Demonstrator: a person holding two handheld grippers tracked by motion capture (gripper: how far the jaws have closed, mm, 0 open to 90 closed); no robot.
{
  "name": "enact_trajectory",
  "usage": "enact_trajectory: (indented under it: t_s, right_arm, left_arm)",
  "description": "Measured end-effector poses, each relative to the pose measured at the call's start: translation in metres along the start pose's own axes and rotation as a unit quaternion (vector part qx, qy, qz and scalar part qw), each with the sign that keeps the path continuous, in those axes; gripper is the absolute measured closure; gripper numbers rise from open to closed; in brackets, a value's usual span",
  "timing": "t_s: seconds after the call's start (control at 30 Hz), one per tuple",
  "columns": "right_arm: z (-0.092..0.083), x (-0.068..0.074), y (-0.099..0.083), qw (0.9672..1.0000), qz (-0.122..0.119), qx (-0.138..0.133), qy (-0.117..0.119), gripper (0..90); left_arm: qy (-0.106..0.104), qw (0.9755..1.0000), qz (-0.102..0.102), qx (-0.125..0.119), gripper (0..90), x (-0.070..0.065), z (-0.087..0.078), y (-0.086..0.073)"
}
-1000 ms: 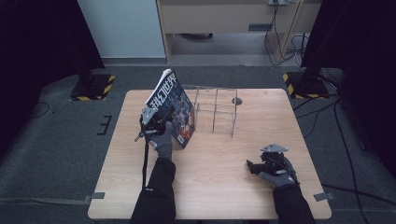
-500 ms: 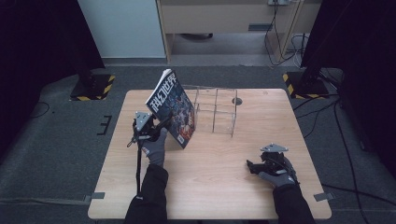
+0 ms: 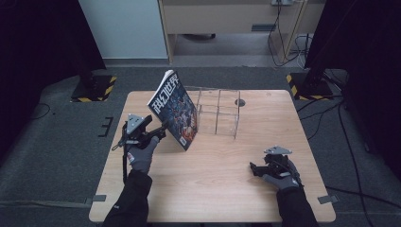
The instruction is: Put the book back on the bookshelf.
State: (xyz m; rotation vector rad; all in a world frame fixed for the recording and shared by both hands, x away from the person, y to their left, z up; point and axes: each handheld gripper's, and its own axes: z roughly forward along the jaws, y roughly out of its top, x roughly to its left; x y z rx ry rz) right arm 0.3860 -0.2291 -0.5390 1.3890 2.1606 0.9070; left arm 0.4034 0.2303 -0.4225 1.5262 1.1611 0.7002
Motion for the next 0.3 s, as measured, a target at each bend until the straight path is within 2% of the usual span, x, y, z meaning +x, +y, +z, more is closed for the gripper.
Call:
enact_trajectory:
  t_s: [0.13, 0.23, 0.3]
  right_arm:
    - [-0.001, 0.000, 0.000, 1.0000, -0.001, 0.001, -0.003, 4.9]
    - [-0.003, -0.001, 0.000, 1.0000, -0.002, 0.004, -0.006, 6.1]
    - [-0.005, -0.003, 0.000, 1.0000, 0.002, 0.002, -0.007, 6.2]
  left_arm:
    - [0.002, 0.9993, 0.019, 0.031, 22.3, 0.007, -0.016, -0.009]
    - [0.001, 0.9979, 0.030, 0.057, 21.4, 0.012, -0.026, -0.021]
    - [0.001, 0.9969, 0.030, 0.073, 21.2, 0.016, -0.031, -0.029]
